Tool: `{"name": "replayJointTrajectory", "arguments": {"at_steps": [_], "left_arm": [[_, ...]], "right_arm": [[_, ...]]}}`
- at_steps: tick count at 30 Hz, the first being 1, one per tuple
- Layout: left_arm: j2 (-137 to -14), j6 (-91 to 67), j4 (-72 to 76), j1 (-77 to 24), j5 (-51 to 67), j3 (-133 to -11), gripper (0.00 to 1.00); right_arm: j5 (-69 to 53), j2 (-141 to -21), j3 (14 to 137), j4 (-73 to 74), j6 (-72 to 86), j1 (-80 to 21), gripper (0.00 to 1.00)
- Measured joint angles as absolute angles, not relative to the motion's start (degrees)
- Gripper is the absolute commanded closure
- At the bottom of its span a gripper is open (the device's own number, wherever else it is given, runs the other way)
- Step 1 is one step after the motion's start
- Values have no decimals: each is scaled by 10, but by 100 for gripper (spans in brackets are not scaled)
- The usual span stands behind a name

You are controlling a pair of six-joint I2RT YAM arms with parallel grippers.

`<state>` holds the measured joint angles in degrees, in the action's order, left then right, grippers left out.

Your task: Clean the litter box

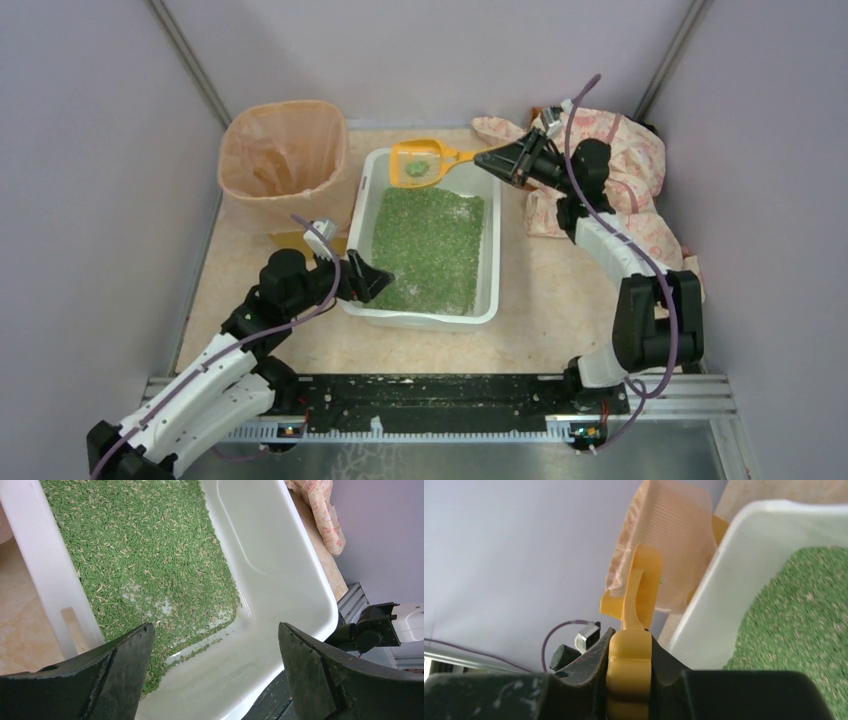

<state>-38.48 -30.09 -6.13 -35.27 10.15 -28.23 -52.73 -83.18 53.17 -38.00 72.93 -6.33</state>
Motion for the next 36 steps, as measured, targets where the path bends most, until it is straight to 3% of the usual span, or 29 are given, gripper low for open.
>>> {"name": "replayJointTrajectory", "arguments": {"at_steps": [18,26,36], "left_arm": [[-313,-284,-132,-353,98,-308,1],[-265,-281,-185,-353,82,-333,1],[-262,-283,-200,-353,77,-332,1]], "right_arm": [[-454,-1062,971,-211,665,-239,100],[-349,-1145,1142,-18,428,-337,100],[-164,-1137,1173,56,144,-441,100]]}}
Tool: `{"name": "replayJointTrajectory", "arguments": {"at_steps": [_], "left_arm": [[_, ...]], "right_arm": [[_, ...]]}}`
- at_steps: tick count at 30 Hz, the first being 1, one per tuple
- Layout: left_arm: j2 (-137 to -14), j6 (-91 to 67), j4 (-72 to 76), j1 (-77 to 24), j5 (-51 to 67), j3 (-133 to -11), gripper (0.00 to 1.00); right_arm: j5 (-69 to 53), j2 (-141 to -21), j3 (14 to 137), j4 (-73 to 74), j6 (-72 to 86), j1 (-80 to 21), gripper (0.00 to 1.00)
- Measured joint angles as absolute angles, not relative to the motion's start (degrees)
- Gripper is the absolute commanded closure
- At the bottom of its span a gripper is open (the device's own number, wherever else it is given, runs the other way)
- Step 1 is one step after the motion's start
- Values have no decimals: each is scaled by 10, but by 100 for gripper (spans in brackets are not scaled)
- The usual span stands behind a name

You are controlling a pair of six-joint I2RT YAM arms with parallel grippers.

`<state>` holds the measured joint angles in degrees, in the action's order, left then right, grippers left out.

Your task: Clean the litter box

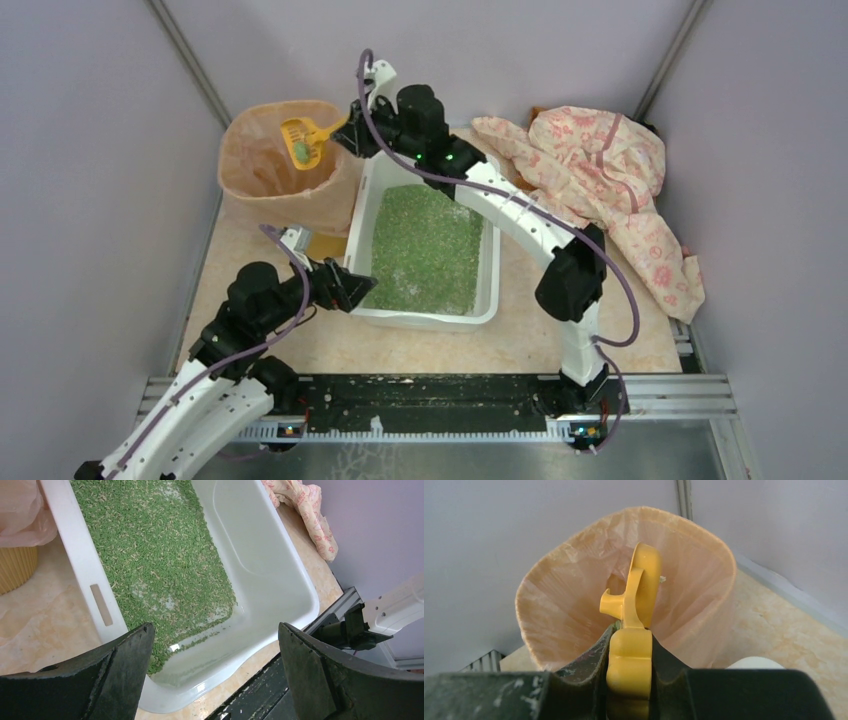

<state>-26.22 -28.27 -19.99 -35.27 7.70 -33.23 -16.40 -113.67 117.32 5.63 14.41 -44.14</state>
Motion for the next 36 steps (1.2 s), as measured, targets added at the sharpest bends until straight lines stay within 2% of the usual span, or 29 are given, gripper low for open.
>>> {"name": "replayJointTrajectory", "arguments": {"at_steps": [8,18,22,28,32,36], "left_arm": [[-273,-283,-199,-353,77,-331,1],[-265,-285,-199,-353,77,-325,1],[-264,-285,-198,-353,77,-323,1],[-270,-286,-190,-353,77,-314,1],[-281,-287,-173,-353,78,-304,1],[-296,-288,-145,-353,79,-288,1]], "right_arm": [[-101,-1092,1158,47,48,-476,100],[-91,-1047,1139,2,63,-467,100],[-107,-973,1027,-60,129,-440,100],[-89,-814,805,-125,220,-312,100],[-62,-713,705,-78,241,-250,100],[-57,-669,690,22,223,-247,100]]}}
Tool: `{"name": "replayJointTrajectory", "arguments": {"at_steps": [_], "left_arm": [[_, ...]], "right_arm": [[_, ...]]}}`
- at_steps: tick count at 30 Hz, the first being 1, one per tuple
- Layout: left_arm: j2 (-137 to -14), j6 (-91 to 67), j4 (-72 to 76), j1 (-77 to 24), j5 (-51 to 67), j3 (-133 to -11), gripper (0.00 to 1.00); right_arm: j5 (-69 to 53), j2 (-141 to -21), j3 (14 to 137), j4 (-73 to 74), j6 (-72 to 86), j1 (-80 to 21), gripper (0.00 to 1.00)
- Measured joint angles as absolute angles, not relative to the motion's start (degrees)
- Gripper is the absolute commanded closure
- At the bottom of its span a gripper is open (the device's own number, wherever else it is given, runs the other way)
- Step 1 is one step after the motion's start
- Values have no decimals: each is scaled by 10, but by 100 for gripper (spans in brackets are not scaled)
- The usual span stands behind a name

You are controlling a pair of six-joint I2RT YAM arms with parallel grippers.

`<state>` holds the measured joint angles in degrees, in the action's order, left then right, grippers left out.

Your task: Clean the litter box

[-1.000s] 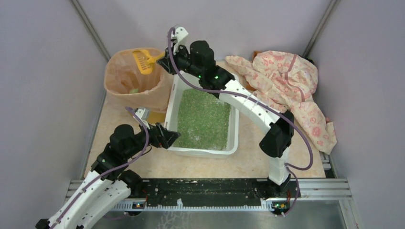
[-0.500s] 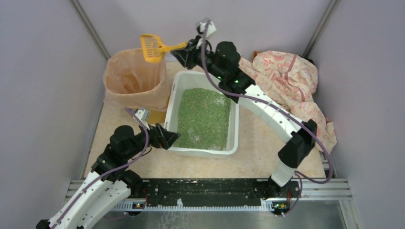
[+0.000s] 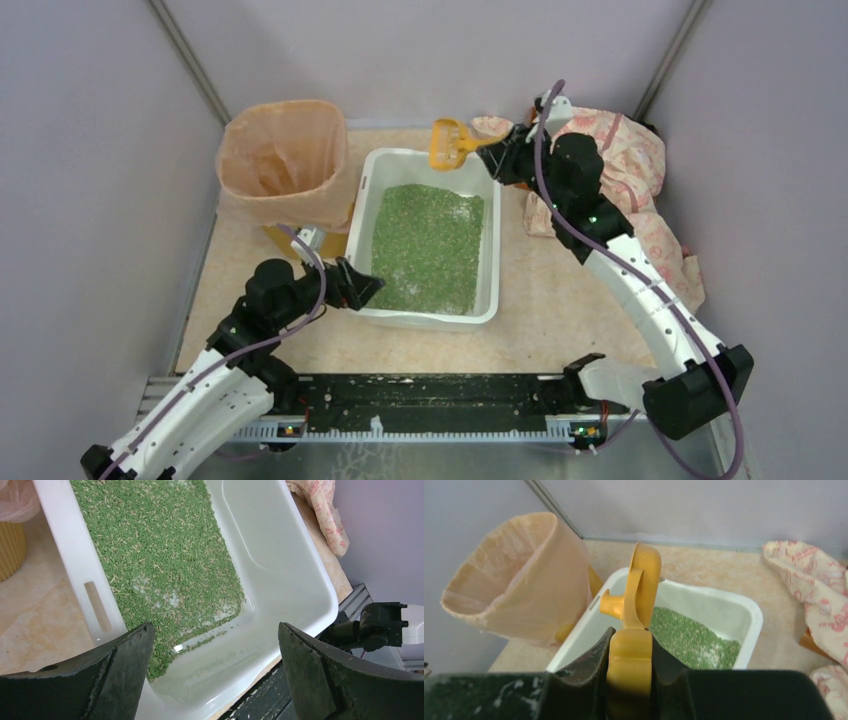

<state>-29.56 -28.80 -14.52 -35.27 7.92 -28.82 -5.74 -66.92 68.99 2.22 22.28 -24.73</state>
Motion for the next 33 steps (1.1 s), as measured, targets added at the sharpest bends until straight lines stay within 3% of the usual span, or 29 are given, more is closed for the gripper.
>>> {"name": "replayJointTrajectory", "arguments": {"at_steps": [9,16,23,33], "left_arm": [[-334,-284,-106,-353,84,-280,1],[-319,-284,-96,-353,81,-278,1],[-316,-284,-91,-353,76,-277,1],[-306,-284,-93,-353,62,-277,1]], "right_arm": [[-116,-743,682,240,169,-249,100],[-192,-787,641,310,139,-253,100],[-274,-805,610,275,137,-297,100],[-406,-903,547,99,216,-355,100]]}}
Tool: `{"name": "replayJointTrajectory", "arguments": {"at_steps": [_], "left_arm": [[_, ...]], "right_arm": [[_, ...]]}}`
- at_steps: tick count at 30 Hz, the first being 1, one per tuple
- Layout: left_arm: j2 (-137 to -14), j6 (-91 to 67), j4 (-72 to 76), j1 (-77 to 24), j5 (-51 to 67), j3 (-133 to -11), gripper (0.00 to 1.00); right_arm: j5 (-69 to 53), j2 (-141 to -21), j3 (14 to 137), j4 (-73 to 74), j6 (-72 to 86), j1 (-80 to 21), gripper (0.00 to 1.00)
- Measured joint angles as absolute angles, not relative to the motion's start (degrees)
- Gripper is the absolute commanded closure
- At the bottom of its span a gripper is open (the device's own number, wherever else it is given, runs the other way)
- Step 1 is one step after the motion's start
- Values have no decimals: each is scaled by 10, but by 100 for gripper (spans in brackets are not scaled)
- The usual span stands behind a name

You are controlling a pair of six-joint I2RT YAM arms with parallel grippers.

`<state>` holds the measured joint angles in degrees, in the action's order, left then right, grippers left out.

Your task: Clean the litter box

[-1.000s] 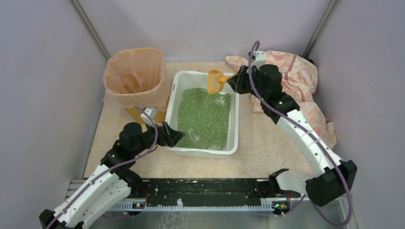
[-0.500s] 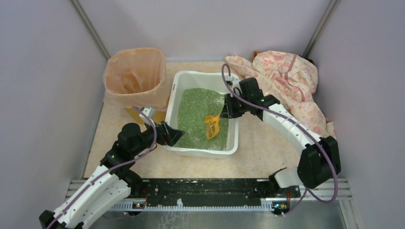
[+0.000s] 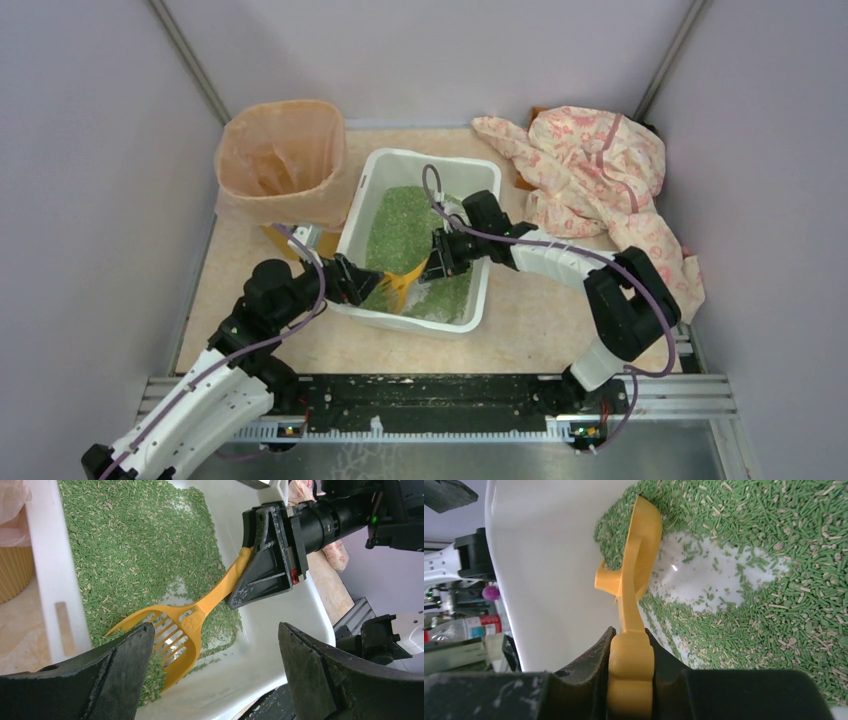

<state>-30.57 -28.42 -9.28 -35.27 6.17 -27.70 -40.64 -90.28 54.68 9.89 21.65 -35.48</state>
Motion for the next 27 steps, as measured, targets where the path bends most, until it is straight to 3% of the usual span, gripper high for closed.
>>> {"name": "replayJointTrajectory", "arguments": {"at_steps": [9,27], "left_arm": [[-307,-284,-94,-353,60,-277,1],[-311,-282,-94,-353,60,-277,1]], "right_arm": [[-452,-907,528,47,278,-348,100],[-538,-820,528,10,329,-207,100]]}}
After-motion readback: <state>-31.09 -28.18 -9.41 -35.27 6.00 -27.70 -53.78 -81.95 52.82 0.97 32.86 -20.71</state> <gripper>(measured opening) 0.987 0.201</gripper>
